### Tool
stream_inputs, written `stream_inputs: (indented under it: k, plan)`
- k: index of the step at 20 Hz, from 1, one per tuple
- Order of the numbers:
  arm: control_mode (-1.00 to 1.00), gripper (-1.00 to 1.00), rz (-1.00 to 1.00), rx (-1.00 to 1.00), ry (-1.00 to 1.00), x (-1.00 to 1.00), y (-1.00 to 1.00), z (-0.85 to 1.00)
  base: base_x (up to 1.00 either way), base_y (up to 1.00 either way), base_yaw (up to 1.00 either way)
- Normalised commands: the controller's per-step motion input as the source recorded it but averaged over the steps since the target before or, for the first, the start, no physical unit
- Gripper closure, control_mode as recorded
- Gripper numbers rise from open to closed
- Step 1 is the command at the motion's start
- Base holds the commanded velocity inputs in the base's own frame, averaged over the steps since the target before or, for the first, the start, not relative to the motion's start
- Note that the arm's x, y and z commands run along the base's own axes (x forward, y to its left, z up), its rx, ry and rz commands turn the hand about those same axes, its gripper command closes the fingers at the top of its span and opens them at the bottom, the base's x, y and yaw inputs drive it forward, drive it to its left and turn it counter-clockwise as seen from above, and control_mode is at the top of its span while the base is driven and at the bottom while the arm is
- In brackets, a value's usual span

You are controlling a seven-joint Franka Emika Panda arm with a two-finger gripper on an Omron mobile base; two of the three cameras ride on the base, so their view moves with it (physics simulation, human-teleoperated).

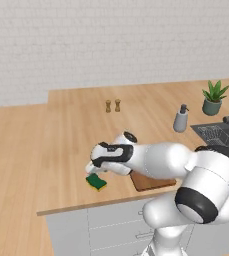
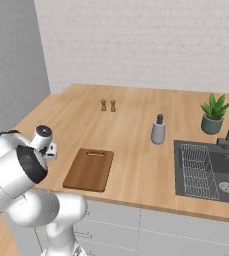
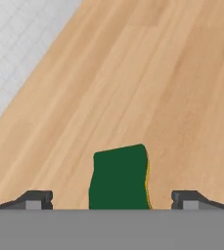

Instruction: Pick up the sponge from the counter and clean the cutting board by briefly scrubbing or pressing down on the cutting board. Once finished, release the sponge.

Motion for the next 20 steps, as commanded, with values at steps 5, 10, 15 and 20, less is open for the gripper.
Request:
stream_inputs:
  k: [5,10,15,20]
  plan:
    - [-1.0,-1.0,-0.08,0.05,-0.04,0.14,-0.42,0.68,0.0,0.0,0.0]
    - [-1.0,-1.0,-0.08,0.07,0.0,-0.17,-1.0,0.17,0.0,0.0,0.0]
    - [-1.0,-1.0,-0.07,0.01,-0.05,-0.58,-0.84,-0.05,0.0,0.0,0.0]
    - [-1.0,-1.0,-0.02,0.06,-0.16,-0.53,-0.08,0.6,0.0,0.0,0.0]
